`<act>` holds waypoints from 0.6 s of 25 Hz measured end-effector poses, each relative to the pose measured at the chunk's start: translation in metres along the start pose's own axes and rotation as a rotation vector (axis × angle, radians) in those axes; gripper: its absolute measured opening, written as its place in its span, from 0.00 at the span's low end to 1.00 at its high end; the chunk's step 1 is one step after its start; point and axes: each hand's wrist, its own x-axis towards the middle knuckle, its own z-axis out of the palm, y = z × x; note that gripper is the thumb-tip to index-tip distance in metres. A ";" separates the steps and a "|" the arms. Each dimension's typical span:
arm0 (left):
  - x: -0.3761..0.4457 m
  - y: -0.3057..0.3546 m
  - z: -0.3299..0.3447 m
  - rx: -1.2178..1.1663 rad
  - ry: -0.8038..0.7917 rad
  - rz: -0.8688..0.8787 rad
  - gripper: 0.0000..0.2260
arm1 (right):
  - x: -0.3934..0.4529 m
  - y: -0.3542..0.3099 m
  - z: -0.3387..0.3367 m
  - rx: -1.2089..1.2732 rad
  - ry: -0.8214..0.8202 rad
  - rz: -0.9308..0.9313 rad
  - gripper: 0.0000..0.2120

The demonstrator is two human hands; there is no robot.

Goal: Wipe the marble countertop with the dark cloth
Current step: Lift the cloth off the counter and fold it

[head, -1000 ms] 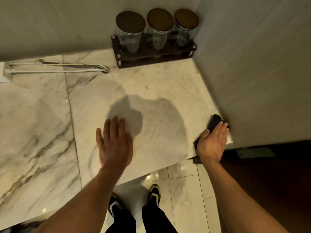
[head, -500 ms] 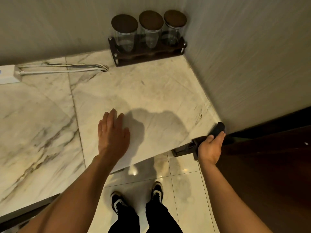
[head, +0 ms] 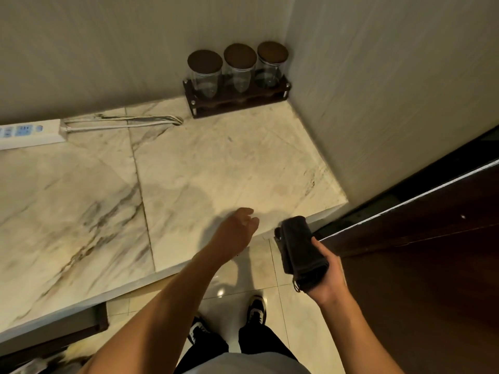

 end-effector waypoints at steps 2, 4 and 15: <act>-0.005 0.008 -0.005 -0.228 -0.117 -0.096 0.19 | -0.007 0.008 0.003 0.035 -0.125 0.087 0.28; -0.011 0.009 -0.013 -0.401 -0.202 -0.170 0.17 | -0.010 0.014 0.011 -0.013 -0.163 0.137 0.34; -0.055 -0.053 -0.067 -0.771 -0.123 -0.377 0.13 | -0.013 0.055 0.066 -0.225 -0.173 0.295 0.30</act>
